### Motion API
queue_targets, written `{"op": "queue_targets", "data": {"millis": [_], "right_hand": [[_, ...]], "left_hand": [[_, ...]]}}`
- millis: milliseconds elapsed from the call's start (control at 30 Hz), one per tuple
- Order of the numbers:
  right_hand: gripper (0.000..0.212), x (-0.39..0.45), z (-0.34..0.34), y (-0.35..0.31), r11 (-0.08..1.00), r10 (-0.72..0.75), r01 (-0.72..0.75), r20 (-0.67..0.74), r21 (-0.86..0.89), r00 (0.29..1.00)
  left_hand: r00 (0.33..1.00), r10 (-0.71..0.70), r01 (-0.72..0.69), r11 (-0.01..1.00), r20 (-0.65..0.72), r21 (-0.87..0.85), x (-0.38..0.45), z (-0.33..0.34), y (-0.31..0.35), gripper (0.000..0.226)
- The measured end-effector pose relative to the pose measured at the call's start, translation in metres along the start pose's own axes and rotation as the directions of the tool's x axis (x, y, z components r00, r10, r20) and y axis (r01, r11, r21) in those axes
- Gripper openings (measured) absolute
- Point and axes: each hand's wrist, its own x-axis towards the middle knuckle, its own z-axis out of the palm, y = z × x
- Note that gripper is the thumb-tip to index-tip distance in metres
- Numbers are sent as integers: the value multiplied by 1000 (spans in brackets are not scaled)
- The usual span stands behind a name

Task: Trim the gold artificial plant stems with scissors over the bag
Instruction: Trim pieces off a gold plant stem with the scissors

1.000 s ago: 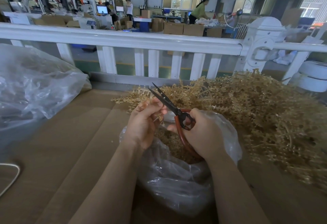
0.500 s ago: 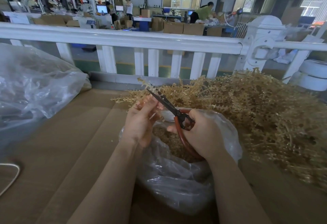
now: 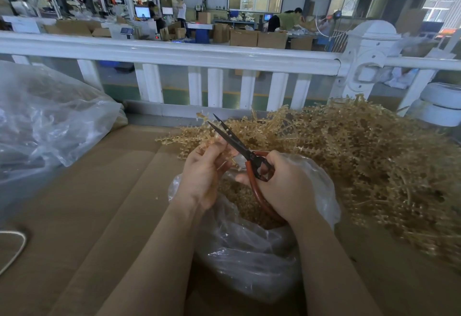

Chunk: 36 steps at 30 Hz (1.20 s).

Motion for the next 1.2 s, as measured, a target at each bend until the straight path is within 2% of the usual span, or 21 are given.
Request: {"op": "queue_targets", "data": {"millis": [200, 267, 367, 433, 533, 800, 1000, 1200], "right_hand": [[55, -2, -4, -5, 997, -73, 70, -75, -42, 995], [53, -2, -5, -8, 999, -38, 38, -22, 13, 999], [50, -2, -2, -5, 996, -82, 81, -75, -23, 994], [52, -2, 0, -3, 999, -25, 26, -9, 29, 1000], [57, -1, 5, 2, 1000, 2, -2, 10, 29, 1000], [51, -4, 2, -11, 997, -72, 71, -62, -19, 995], [55, -2, 3, -11, 1000, -9, 9, 6, 22, 1000], [57, -2, 3, -10, 1000, -1, 0, 11, 27, 1000]], "left_hand": [[1000, -9, 9, 1000, 0, 1, 0, -1, 0, 12], [1000, -8, 8, 1000, -4, -2, 0, -1, 0, 14], [1000, 0, 0, 1000, 2, 2, -1, -2, 1, 14], [1000, 11, -12, 1000, 12, 15, -2, -2, 2, 17], [998, 26, -29, 998, 52, 53, -3, -3, 3, 27], [993, 29, -38, 997, 112, 74, -1, -8, 2, 33], [993, 30, -35, 999, 118, 41, 1, -11, 0, 23], [990, 3, -8, 999, 141, 38, 1, -11, -1, 12]]}}
